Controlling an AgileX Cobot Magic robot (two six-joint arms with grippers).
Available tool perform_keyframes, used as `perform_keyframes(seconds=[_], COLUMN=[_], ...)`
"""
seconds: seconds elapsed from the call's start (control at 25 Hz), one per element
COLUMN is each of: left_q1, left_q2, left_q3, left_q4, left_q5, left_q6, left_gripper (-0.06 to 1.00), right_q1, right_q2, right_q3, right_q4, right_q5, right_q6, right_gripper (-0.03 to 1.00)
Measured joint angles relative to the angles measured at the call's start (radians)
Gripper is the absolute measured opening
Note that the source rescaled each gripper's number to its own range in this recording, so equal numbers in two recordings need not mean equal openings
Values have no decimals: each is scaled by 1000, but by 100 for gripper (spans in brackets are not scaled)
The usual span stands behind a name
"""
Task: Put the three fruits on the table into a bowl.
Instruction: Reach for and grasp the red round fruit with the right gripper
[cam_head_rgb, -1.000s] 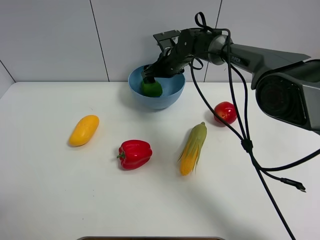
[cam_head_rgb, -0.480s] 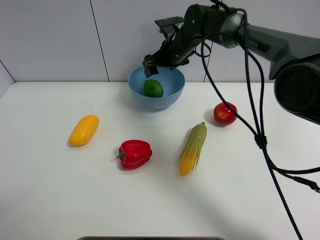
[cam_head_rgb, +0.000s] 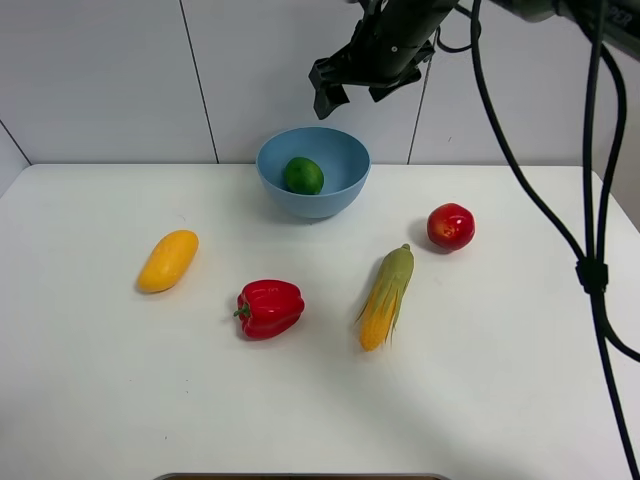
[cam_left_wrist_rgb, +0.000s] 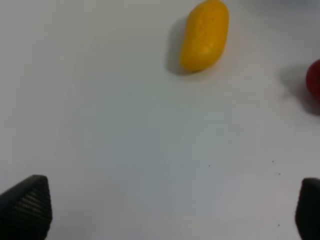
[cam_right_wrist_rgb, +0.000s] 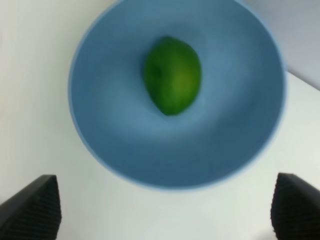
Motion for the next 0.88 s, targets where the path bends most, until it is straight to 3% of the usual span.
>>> perform_keyframes(seconds=[0.32,0.6,0.88], left_q1=[0,0,0], left_q2=[-1,-1,-1], left_q3=[0,0,0], left_q4=[0,0,0], left_q5=[0,0,1], left_q6=[0,0,0], left_gripper=[100,100,100], right_q1=[-24,-107,-192], right_q2=[-69,-68,-69], right_q3=[-1,-1,30], right_q4=[-52,-51,-52], right_q5=[143,154,158], right_q6=[62,70,70], right_gripper=[53,55,94])
